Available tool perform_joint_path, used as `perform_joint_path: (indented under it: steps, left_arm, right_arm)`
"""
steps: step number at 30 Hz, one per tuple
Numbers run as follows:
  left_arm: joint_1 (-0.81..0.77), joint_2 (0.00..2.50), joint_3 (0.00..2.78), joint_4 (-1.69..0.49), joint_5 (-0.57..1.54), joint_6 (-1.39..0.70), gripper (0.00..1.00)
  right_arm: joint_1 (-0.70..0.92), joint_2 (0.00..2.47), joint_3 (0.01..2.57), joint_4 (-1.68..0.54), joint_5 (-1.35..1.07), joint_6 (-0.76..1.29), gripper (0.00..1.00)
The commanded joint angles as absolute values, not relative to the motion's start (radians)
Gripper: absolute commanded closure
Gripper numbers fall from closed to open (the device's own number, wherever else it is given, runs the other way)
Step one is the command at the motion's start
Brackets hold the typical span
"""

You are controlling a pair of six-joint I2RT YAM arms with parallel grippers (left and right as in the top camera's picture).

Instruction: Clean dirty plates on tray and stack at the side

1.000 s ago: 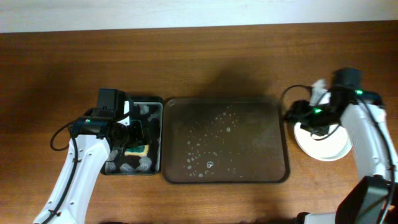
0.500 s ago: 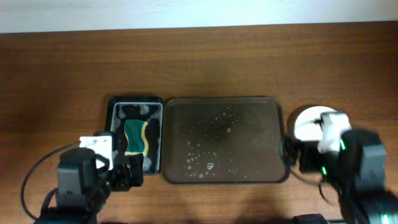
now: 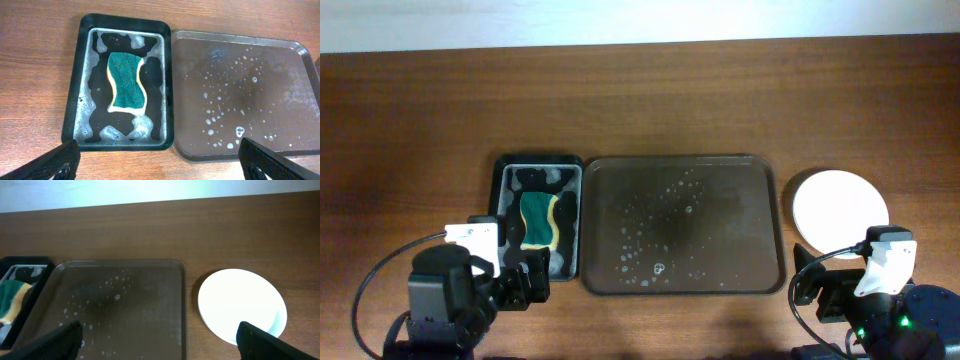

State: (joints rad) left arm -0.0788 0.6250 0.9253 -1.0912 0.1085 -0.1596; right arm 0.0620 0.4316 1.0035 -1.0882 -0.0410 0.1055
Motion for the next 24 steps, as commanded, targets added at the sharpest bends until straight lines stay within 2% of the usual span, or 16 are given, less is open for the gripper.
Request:
perform_joint_path:
  steps: [1, 4, 9, 13, 18, 21, 24]
  left_arm:
    - [-0.076, 0.617, 0.916, -1.090, 0.109, -0.141, 0.01]
    - [-0.076, 0.617, 0.916, -1.090, 0.109, -0.141, 0.01]
    - [-0.076, 0.617, 0.916, -1.090, 0.109, -0.141, 0.01]
    - [-0.076, 0.617, 0.916, -1.091, 0.109, -0.141, 0.01]
    - [-0.076, 0.617, 0.916, -1.092, 0.109, -0.141, 0.01]
    - [-0.076, 0.617, 0.916, -1.092, 0.109, -0.141, 0.01]
    - [-0.076, 0.617, 0.916, -1.092, 0.109, -0.141, 0.00]
  right_arm:
    - [0.064, 0.395, 0.979, -1.086, 0.038, 0.081, 0.01]
    - [0.064, 0.308, 0.903, -1.021, 0.057, 0.082, 0.01]
    - [0.064, 0.073, 0.535, -0.524, 0.053, 0.083, 0.01]
    - [0.064, 0.003, 0.252, -0.102, 0.035, 0.083, 0.01]
    - [0.064, 0.003, 0.031, 0.161, 0.037, 0.083, 0.01]
    - [0.064, 0.003, 0.006, 0.137, 0.043, 0.082, 0.01]
    - [0.064, 0.003, 0.006, -0.068, 0.041, 0.083, 0.01]
